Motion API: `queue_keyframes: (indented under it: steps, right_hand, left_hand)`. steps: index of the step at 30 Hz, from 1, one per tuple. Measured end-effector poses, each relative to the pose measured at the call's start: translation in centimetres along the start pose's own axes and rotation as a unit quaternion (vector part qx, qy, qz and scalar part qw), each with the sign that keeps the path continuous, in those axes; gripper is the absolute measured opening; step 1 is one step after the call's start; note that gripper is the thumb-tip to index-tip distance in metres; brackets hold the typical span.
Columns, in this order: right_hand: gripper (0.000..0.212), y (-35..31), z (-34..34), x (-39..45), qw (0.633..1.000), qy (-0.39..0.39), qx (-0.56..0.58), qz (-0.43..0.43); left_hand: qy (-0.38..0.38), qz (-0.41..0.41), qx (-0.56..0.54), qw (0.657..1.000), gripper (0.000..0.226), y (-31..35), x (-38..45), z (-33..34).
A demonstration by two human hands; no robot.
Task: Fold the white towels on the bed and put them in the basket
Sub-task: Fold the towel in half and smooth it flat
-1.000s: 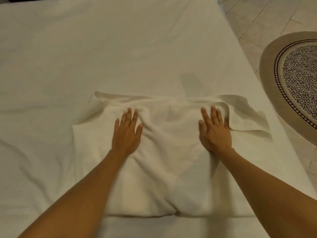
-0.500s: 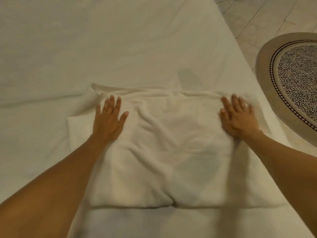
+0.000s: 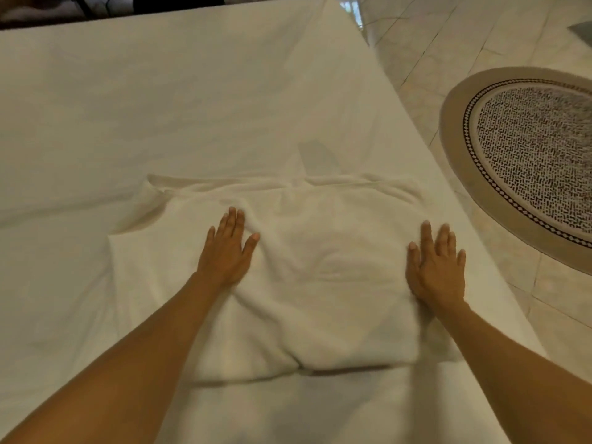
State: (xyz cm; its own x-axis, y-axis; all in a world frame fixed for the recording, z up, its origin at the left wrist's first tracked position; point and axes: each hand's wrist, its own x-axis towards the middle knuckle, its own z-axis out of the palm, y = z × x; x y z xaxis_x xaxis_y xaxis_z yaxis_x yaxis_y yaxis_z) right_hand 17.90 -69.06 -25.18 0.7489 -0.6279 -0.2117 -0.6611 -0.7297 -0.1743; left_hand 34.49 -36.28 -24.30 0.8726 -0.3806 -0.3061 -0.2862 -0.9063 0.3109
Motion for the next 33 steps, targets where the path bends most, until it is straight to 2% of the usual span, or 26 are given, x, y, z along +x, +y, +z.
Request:
queue_keyframes:
  steps: [3,7,14,17,20,24,28,33]
  right_hand:
    - [0.063,2.1,1.3,-4.5,0.995,0.041,0.007,0.086]
    - [0.067,3.6,3.8,-8.6,0.98,0.061,0.067,0.176]
    - [0.073,3.9,6.0,-8.2,0.974,0.111,0.085,0.181]
    - [0.072,3.9,6.5,-8.2,0.972,0.126,0.081,0.183]
    - [0.072,3.9,6.9,-8.0,0.97,0.133,0.076,0.188]
    - [0.072,3.9,7.2,-7.9,0.97,0.129,0.086,0.186]
    - [0.071,3.7,7.2,-7.7,0.969,0.132,0.088,0.188]
    - [0.07,3.5,7.1,-7.7,0.967,0.139,0.102,0.188]
  left_hand:
    - [-0.001,0.046,0.016,0.999,0.067,3.3,1.0,-0.2]
    - [-0.039,0.148,0.085,0.984,0.068,9.5,2.8,0.7]
    - [-0.085,0.334,0.195,0.918,0.066,20.8,5.1,4.9]
    - [-0.087,0.362,0.202,0.906,0.063,23.8,6.5,6.5]
    - [-0.068,0.394,0.254,0.881,0.067,26.1,8.3,7.0]
    - [-0.038,0.441,0.374,0.815,0.08,28.9,11.0,6.4]
    - [-0.064,0.455,0.454,0.763,0.09,31.4,12.3,5.6]
    - [-0.066,0.475,0.469,0.741,0.087,32.9,12.4,4.4]
